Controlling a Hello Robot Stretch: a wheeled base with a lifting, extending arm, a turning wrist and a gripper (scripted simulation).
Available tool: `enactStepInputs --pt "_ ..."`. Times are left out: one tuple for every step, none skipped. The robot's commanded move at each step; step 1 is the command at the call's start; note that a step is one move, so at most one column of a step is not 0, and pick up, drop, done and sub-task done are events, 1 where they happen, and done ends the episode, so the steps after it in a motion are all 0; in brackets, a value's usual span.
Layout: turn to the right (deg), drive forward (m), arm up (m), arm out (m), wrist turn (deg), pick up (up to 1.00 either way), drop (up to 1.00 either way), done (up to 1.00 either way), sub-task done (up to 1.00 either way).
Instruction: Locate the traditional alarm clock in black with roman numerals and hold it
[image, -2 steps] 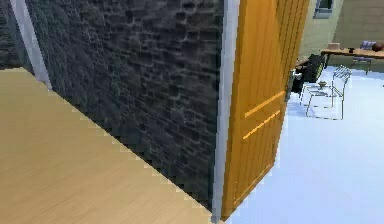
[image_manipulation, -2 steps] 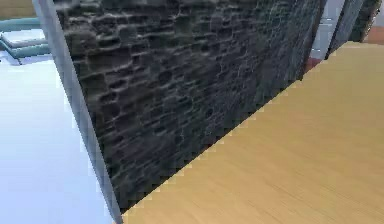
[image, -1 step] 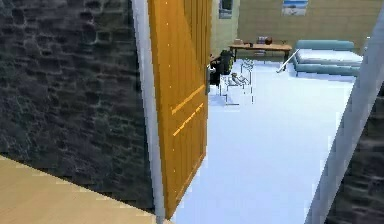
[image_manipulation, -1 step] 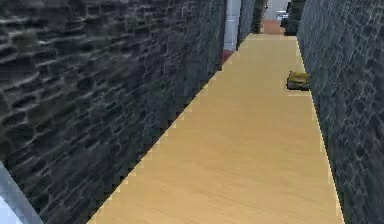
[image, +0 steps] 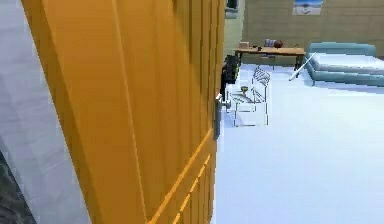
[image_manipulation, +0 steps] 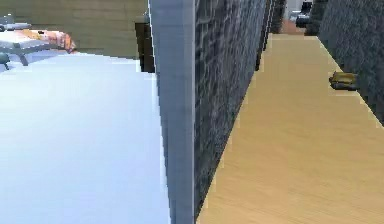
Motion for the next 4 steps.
enactStepInputs --pt "45.0 0.00 0.00 0.00 0.0 0.00 0.00 0.00 0.00" --pt "3.0 0.00 0.00 0.00 0.0 0.00 0.00 0.00 0.00" --pt "0.0 0.45 0.00 0.00 0.0 0.00 0.00 0.00 0.00" --pt "6.0 0.00 0.00 0.00 0.0 0.00 0.00 0.00 0.00"
